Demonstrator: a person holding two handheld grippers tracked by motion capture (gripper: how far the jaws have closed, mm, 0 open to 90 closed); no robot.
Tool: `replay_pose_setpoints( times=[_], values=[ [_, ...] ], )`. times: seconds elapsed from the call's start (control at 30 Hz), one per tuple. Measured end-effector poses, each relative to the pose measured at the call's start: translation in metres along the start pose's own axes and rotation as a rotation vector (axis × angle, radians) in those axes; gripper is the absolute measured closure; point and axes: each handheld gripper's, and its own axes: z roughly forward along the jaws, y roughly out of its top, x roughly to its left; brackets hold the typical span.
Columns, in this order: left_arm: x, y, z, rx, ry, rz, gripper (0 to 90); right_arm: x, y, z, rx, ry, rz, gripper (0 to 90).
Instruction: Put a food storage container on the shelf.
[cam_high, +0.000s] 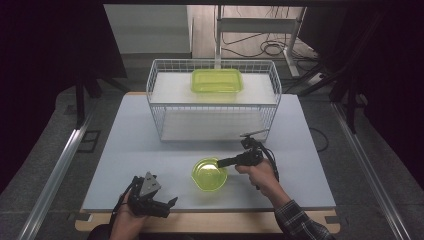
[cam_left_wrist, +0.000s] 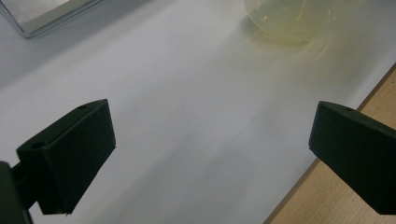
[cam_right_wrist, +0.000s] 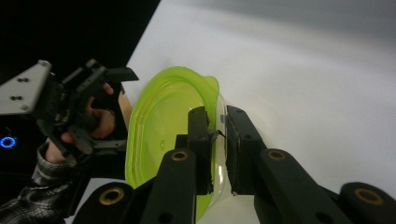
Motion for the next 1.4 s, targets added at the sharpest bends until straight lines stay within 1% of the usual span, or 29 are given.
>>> replay_pose_setpoints(
  times=[0.1,0.17,0.27,0.4,0.73,0.97,1.1,1.17,1.4],
  values=[
    [0.0,0.0,0.0,-0.004,0.002,-0.007,0.4,0.005,0.001,-0.006,-0.022,0.01,-0.006,81.2],
    [0.001,0.0,-0.001,-0.008,0.001,-0.011,0.4,0.009,0.003,-0.01,-0.037,0.005,-0.017,81.2],
    [0.001,0.0,0.0,-0.006,0.001,-0.011,0.4,0.013,0.004,-0.017,-0.056,0.012,-0.022,81.2],
    [0.001,0.0,-0.001,-0.006,0.0,-0.009,0.4,0.019,0.007,-0.026,-0.083,0.006,-0.019,81.2],
    [0.002,0.0,-0.001,-0.006,-0.002,-0.013,0.4,0.029,0.016,-0.046,-0.139,0.012,-0.016,81.2],
    [0.002,0.0,0.0,-0.005,-0.004,-0.013,0.4,0.035,0.024,-0.061,-0.177,0.005,-0.009,81.2],
    [0.002,0.0,0.0,-0.004,-0.005,-0.012,0.4,0.04,0.03,-0.07,-0.2,0.001,-0.004,81.2],
    [0.002,0.0,0.0,-0.004,-0.005,-0.012,0.4,0.042,0.033,-0.073,-0.21,-0.005,-0.014,81.2],
    [0.003,0.0,0.0,-0.002,-0.004,-0.017,0.4,0.057,0.048,-0.091,-0.255,-0.016,-0.03,81.2]
  ],
)
